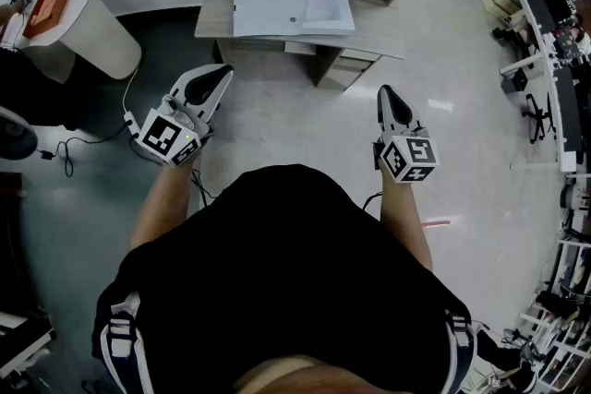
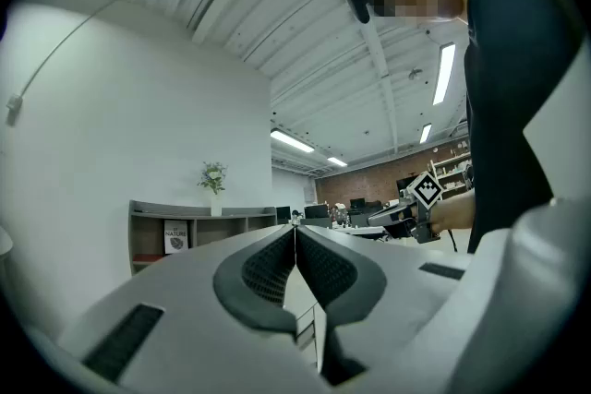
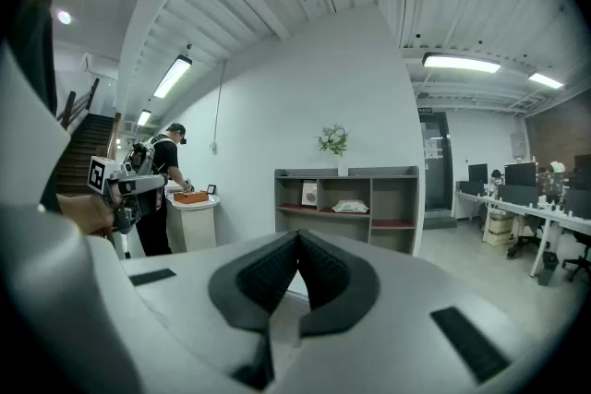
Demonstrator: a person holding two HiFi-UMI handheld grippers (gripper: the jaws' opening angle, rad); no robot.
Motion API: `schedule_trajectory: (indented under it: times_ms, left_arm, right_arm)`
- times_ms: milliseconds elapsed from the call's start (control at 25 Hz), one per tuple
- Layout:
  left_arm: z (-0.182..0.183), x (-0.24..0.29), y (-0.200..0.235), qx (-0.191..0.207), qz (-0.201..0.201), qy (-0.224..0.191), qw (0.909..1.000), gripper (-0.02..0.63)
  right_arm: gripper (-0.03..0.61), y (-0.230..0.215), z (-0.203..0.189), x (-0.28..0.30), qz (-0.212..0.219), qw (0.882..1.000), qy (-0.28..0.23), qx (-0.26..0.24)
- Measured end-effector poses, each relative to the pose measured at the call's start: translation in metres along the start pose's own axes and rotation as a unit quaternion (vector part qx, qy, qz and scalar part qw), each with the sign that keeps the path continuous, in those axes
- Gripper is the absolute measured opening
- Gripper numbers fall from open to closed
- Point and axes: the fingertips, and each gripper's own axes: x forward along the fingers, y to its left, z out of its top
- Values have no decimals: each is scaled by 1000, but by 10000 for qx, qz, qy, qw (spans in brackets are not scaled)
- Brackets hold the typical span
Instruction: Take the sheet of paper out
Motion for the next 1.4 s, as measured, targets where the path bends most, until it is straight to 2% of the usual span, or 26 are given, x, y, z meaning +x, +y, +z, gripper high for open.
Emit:
schedule_trajectory:
  times_ms: [520,680,1000,1240,1400]
  left_arm:
    - [-23,-17,5,-287,-65,235,9993,25]
    - [-27,-13,3,-373,-66,246,9990,25]
    - [-36,2,4,-296,-75,356,9989,25]
    - [-37,15,16,-189,27,508,9985,25]
    - [-39,27,23,-222,174,555,9981,25]
  right_arm:
    - [14,18,0,-3,-78,9999,67,-104]
    - [14,8,4,-5,-249,9996,33,-134]
    - [14,-13,-7,2,-254,9997,3,25]
    - [14,-30,-8,24,-146,9998,-50,112]
    - [14,-42,-18,37,-23,9999,88,136]
